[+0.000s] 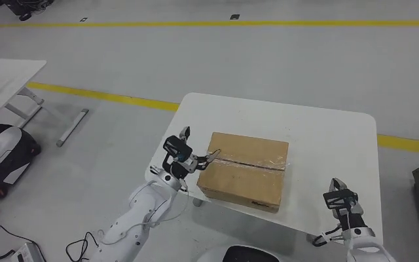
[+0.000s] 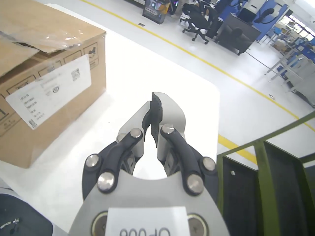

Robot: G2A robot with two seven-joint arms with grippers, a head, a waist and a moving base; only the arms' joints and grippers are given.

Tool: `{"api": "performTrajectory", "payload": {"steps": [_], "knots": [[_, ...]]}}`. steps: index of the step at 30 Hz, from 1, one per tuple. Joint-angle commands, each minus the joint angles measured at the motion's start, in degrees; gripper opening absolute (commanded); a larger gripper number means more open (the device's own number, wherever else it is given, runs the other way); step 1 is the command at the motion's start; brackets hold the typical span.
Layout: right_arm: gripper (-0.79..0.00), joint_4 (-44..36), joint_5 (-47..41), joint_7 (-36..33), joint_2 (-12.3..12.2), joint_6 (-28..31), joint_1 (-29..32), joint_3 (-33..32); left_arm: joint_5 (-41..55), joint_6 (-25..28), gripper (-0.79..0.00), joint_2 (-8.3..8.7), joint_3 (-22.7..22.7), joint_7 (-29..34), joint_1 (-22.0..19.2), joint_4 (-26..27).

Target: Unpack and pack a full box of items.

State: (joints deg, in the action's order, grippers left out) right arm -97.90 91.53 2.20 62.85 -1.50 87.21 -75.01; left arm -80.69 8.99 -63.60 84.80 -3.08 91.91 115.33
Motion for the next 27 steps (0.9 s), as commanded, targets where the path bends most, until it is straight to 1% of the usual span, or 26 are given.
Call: {"api": "performTrajectory", "payload": {"steps": [1, 3, 6, 14, 21, 24, 27], "knots": [[-0.785, -2.1, 0.0, -0.3, -0.3, 0.4, 2.5, -2.6, -3.7, 1.2, 0.0, -0.08, -3.1, 3.8, -0.5, 1.7], [-0.785, -3.7, -0.2, -0.7, -0.5, 0.8, 4.3, -4.7, -6.9, 1.8, 0.0, -0.22, -5.9, 7.8, -1.7, 2.6], [-0.785, -4.7, 0.4, -1.2, -0.7, 0.9, 5.8, -6.4, -8.4, 0.7, 0.0, -0.79, -10.4, 15.4, -4.2, 1.8], [-0.785, -5.0, -0.5, -0.2, -0.5, 2.2, 6.4, -7.4, -8.3, 0.7, 0.0, -0.87, -10.9, 15.9, -4.6, 1.8], [-0.785, -4.9, -1.3, 0.2, -0.1, 3.2, 5.8, -6.6, -8.3, 0.7, 0.0, -0.88, -10.9, 15.7, -4.6, 1.8], [-0.785, -4.6, -1.0, 0.2, 0.0, 3.8, 5.1, -6.4, -9.2, 1.2, 0.0, -1.14, -13.0, 15.6, -5.7, 0.6], [-0.785, -4.4, -0.8, 0.3, 0.1, 4.1, 4.6, -6.4, -9.8, 2.0, 0.0, -1.77, -17.3, 16.9, -8.8, -0.7]]}}
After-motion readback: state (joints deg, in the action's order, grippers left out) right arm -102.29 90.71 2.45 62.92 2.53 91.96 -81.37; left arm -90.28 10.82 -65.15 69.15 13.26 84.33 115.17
